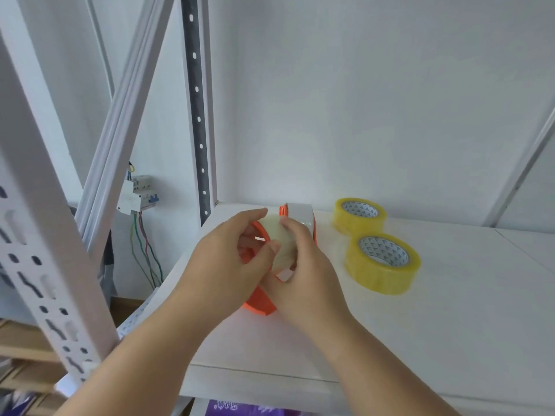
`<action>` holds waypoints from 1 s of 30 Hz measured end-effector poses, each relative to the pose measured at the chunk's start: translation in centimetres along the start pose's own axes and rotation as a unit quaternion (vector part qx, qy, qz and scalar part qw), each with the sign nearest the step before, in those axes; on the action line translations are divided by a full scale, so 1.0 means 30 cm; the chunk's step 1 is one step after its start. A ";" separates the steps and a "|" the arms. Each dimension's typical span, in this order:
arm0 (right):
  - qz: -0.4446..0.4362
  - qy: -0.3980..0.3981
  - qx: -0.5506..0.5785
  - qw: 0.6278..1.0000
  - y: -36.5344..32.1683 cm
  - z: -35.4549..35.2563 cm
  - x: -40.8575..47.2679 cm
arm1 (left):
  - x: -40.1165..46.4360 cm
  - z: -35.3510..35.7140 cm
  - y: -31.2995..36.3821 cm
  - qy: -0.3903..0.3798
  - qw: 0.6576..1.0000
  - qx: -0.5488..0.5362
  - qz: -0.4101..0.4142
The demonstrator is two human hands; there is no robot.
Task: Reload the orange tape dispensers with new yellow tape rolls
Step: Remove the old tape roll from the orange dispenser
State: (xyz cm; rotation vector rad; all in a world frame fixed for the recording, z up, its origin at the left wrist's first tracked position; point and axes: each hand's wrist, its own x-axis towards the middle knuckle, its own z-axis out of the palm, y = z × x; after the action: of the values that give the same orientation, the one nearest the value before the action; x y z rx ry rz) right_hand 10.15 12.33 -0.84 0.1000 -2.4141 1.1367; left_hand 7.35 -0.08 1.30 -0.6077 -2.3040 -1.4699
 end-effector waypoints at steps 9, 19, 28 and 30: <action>0.012 0.029 0.003 1.000 -0.009 -0.083 0.018 | -0.052 0.002 -0.121 -0.019 0.965 0.210 0.154; -0.003 0.016 -0.114 0.993 -0.096 -0.173 0.096 | -0.036 0.051 -0.121 -0.199 0.954 0.210 0.085; 0.056 -0.005 -0.101 0.993 -0.104 -0.183 0.236 | 0.022 0.056 -0.102 -0.183 0.953 0.222 0.098; 0.071 -0.013 -0.063 0.995 -0.079 -0.180 0.248 | 0.044 0.056 -0.091 -0.158 0.976 0.135 0.073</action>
State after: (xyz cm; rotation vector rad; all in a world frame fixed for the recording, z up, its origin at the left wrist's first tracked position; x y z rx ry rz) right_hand 6.21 15.76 7.08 -0.0984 -2.5432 1.0463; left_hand 4.71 0.66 -0.81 -0.9615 -2.5715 -1.0293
